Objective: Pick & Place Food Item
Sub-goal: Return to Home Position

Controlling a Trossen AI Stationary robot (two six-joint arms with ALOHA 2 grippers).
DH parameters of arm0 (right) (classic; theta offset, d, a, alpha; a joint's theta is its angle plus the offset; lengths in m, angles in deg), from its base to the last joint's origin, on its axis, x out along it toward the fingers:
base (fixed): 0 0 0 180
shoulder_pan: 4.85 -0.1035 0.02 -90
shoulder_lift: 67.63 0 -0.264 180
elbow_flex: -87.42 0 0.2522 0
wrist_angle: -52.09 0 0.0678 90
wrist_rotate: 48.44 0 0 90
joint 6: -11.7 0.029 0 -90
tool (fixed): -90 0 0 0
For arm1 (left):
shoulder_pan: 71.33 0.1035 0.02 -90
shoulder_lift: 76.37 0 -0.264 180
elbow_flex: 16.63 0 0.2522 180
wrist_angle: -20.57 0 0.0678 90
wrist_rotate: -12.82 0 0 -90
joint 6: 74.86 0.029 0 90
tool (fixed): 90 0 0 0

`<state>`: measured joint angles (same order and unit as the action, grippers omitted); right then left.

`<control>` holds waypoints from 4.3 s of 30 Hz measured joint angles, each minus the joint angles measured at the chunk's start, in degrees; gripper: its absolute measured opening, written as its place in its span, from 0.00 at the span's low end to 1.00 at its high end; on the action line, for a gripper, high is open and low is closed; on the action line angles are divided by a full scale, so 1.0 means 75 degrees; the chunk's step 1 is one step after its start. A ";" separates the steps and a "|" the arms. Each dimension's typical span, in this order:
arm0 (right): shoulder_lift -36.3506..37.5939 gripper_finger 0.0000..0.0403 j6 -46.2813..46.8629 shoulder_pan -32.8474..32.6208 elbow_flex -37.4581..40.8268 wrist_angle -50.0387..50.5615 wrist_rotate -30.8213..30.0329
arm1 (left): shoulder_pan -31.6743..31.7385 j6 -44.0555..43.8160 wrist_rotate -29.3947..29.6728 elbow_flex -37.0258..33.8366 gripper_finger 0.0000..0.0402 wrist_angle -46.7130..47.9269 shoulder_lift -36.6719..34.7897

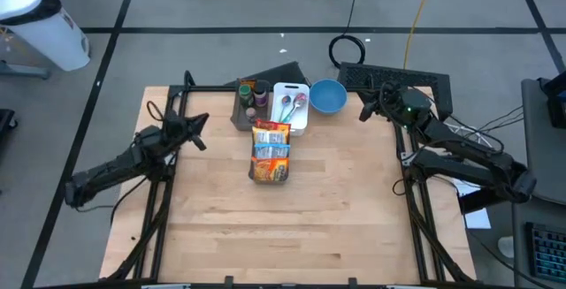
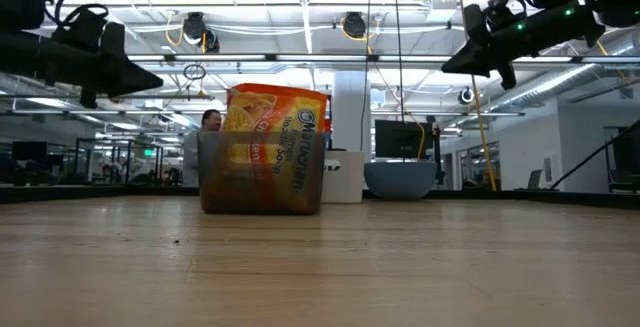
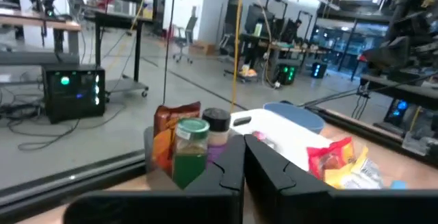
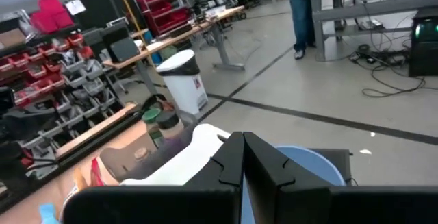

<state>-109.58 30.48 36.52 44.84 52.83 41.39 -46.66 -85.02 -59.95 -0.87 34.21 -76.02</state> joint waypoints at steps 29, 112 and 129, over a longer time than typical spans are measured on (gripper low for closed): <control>-0.0053 0.00 0.0079 -0.0432 0.0000 -0.0462 0.0026 | -0.1631 -0.0096 0.1509 -0.0100 0.08 -0.0420 0.1044; 0.5261 0.00 -0.2483 -0.3953 0.3724 0.1468 -0.0656 | -0.1631 0.1499 0.0750 -0.0099 0.08 -0.0411 0.0700; 0.4791 0.00 -0.2401 -0.3950 0.3730 0.1473 -0.0569 | -0.1631 0.1499 0.0750 -0.0099 0.08 -0.0411 0.0700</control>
<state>-73.65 12.47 6.90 72.82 63.87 37.12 -58.89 -73.78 -54.33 -1.61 31.13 -70.77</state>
